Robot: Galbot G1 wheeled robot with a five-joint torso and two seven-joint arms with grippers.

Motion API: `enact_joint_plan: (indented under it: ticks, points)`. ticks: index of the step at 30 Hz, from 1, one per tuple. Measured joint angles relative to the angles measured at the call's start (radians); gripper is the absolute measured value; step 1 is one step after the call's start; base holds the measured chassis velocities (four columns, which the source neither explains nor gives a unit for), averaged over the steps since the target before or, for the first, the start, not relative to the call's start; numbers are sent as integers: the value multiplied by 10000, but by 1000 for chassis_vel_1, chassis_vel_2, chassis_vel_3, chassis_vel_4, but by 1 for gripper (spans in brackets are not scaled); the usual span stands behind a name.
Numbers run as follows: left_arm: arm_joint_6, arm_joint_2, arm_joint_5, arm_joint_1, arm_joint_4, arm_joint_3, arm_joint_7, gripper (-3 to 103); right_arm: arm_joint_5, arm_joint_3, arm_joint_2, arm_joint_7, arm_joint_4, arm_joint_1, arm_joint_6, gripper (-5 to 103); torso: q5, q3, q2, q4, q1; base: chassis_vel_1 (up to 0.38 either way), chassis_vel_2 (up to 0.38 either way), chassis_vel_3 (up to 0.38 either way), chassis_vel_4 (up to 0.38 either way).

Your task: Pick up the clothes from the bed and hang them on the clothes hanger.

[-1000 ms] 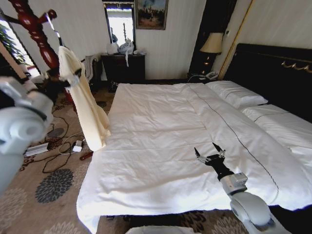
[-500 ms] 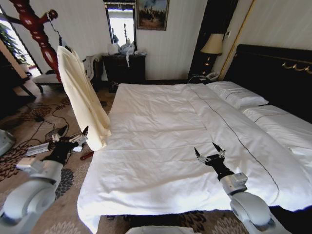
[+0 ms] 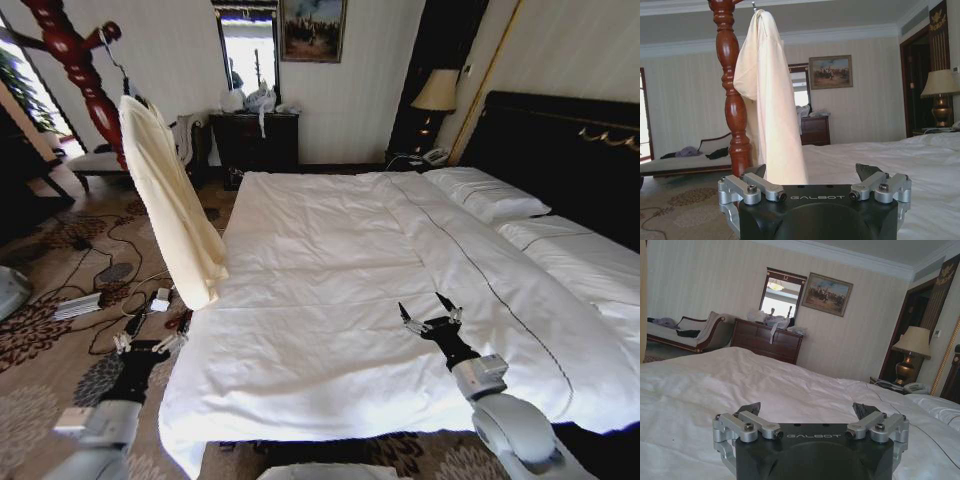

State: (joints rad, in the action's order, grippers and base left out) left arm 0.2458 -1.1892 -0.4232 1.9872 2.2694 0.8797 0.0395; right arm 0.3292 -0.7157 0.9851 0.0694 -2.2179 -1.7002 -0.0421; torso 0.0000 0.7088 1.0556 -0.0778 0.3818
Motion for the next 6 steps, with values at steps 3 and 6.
enact_joint_plan:
  ticks: [3,6]
  points:
    - [199,-275,3,160,-45,-166,-135,100,0,0,0,0,0,0,0,100,1,0,0,0,0,0,0,0,0]
    - [198,-381,-28,170,-30,-251,-148,100,0,1,0,0,0,0,0,100,1,0,0,-1,1,0,0,0,0]
